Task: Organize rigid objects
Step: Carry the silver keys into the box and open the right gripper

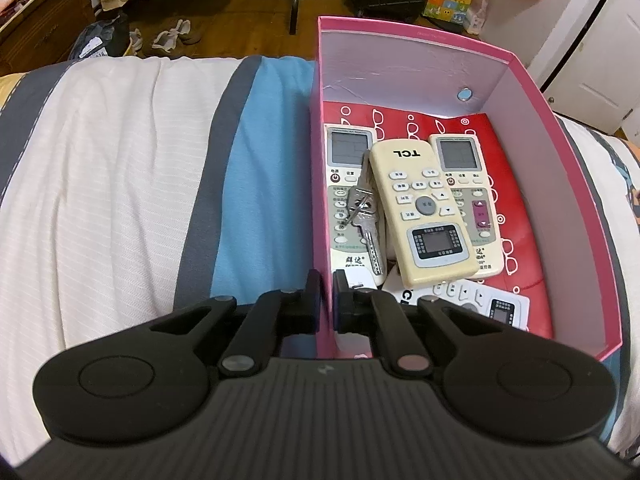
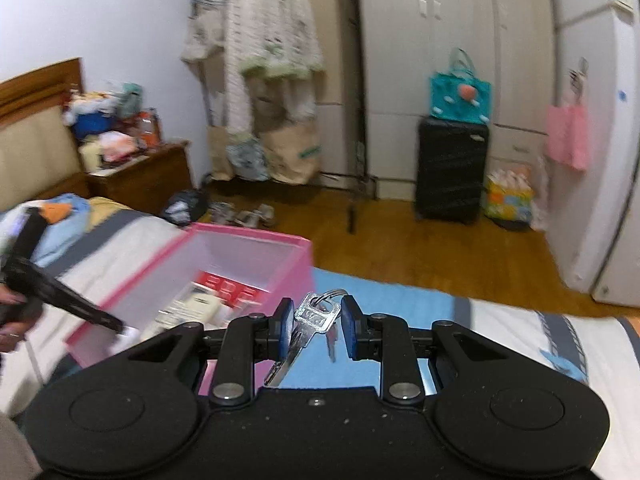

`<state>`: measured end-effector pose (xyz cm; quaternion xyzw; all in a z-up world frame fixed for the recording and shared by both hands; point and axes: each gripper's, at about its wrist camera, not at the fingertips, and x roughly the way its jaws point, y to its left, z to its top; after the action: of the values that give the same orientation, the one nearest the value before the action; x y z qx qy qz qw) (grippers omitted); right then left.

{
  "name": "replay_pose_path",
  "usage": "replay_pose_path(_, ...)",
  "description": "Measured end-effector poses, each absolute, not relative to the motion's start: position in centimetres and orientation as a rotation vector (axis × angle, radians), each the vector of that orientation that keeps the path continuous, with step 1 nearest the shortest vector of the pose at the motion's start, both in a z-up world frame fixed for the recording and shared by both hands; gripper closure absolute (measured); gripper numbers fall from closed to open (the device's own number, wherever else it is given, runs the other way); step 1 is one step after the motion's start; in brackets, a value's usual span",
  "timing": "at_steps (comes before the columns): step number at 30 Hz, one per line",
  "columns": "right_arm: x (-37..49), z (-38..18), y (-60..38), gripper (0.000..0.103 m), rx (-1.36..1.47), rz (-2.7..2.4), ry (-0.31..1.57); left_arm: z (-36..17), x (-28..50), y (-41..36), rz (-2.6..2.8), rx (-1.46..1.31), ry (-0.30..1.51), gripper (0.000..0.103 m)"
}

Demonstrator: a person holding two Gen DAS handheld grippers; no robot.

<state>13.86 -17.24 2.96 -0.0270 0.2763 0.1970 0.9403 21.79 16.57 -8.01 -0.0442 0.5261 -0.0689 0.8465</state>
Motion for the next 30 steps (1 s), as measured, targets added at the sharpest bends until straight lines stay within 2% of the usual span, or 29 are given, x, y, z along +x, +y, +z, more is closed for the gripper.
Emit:
replay_pose_path(9,12.6,3.8,-12.4,0.074,-0.063,0.598,0.591,-8.0,21.8,16.8,-0.147,-0.098,1.104,0.098)
replay_pose_path(30,15.4,-2.5,-7.0,0.073,-0.244,0.662,0.792,-8.1,21.6,16.7,-0.164,-0.095,1.094,0.097)
